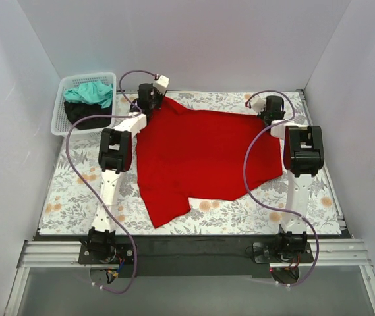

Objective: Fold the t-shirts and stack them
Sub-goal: Flatten the tshirt out

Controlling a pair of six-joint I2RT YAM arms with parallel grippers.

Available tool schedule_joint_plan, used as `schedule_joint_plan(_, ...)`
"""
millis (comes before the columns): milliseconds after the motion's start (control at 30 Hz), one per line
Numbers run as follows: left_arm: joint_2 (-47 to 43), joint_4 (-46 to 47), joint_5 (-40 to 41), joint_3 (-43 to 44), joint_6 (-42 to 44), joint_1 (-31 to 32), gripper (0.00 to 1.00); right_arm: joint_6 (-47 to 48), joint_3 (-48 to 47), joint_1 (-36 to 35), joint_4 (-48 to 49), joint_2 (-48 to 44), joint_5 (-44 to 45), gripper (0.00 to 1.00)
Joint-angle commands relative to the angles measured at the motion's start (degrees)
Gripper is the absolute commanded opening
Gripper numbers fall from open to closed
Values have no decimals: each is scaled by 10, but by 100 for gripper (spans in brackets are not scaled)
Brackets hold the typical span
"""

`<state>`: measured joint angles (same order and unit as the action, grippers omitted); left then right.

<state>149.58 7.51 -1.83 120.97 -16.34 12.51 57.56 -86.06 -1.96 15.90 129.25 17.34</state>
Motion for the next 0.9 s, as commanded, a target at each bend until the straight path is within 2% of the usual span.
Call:
schedule_joint_plan(0, 31, -5, -6, 115, -13, -5, 38, 6, -59, 2, -7, 16, 66, 23)
schedule_joint_plan(33, 37, -19, 1, 137, -18, -6, 47, 2, -63, 2, -15, 13, 68, 29)
schedule_joint_plan(67, 31, -32, 6, 154, -29, -8, 49, -3, -68, 4, -27, 8, 66, 41)
schedule_joint_plan(100, 18, -51, 9, 147, -34, -12, 50, -21, -81, 5, -64, -4, 62, 47)
schedule_joint_plan(133, 0, -58, 9, 133, -41, -21, 52, -29, -87, 5, -82, -11, 59, 54)
schedule_joint_plan(200, -74, -92, -8, 54, -70, -34, 52, -49, -109, 9, -157, -30, 38, 86)
schedule_joint_plan(267, -123, -130, -46, 4, -86, -56, 51, -79, -119, 11, -220, -45, 9, 96)
schedule_joint_plan(300, -159, -179, -60, -31, -95, -62, 50, -85, -124, 11, -252, -59, -9, 96)
schedule_joint_plan(333, -174, -206, -97, -44, -97, -77, 44, -101, -131, 10, -319, -66, -43, 95)
schedule_joint_plan(400, -211, -278, -150, -88, -97, -91, 36, -111, -139, 10, -390, -81, -87, 90)
schedule_joint_plan(433, -220, -295, -169, -99, -96, -102, 35, -114, -142, 9, -420, -84, -105, 83)
schedule_joint_plan(467, -227, -310, -189, -111, -96, -105, 32, -119, -145, 10, -481, -87, -141, 79)
schedule_joint_plan(533, -224, -361, -199, -115, -85, -106, 31, -119, -147, 8, -531, -87, -169, 72)
schedule_joint_plan(567, -220, -376, -201, -112, -84, -106, 31, -121, -143, 7, -573, -86, -200, 63)
schedule_joint_plan(667, -192, -421, -197, -90, -90, -106, 31, -125, -125, 7, -605, -89, -231, 54)
schedule_joint_plan(867, -162, -445, -194, -81, -101, -106, 31, -127, -57, 7, -614, -93, -241, 48)
